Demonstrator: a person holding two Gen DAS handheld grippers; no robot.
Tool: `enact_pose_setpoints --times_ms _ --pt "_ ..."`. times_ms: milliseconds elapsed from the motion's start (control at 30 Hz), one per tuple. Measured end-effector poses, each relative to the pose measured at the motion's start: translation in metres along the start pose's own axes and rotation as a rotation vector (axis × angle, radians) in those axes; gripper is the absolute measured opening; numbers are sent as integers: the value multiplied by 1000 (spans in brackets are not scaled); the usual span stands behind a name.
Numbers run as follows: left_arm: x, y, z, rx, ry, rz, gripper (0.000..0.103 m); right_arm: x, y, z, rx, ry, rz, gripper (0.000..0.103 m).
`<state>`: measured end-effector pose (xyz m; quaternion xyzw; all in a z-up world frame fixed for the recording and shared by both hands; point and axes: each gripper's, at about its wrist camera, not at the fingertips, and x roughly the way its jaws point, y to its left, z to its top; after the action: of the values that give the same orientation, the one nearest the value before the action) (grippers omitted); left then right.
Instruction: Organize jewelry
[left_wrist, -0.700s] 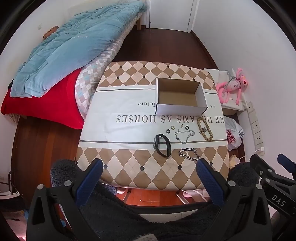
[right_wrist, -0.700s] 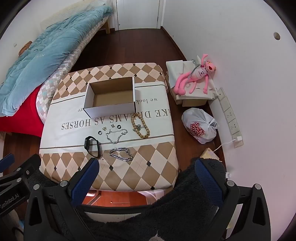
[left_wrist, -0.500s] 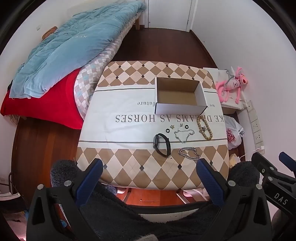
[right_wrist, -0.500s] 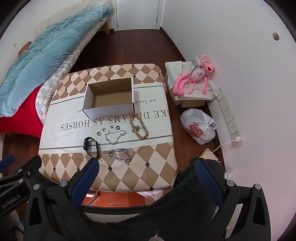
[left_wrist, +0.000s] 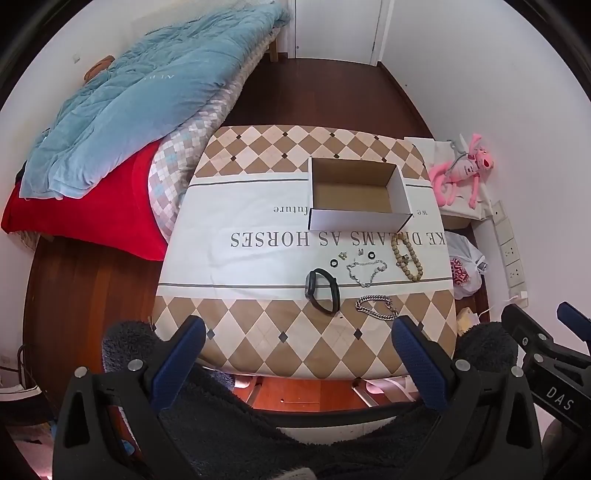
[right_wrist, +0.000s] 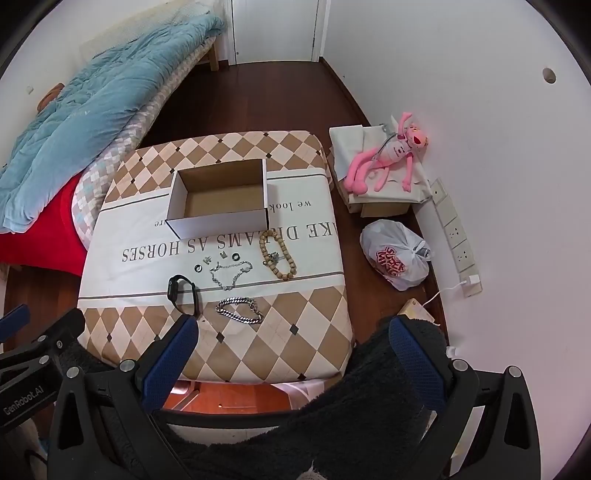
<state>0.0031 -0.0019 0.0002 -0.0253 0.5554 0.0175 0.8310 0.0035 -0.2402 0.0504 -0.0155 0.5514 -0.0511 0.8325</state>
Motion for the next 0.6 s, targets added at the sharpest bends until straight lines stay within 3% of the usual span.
enact_pose_setpoints --times_ms 600 --pt "-9 -4 5 2 -10 -3 103 -9 0 4 -5 -20 -3 103"
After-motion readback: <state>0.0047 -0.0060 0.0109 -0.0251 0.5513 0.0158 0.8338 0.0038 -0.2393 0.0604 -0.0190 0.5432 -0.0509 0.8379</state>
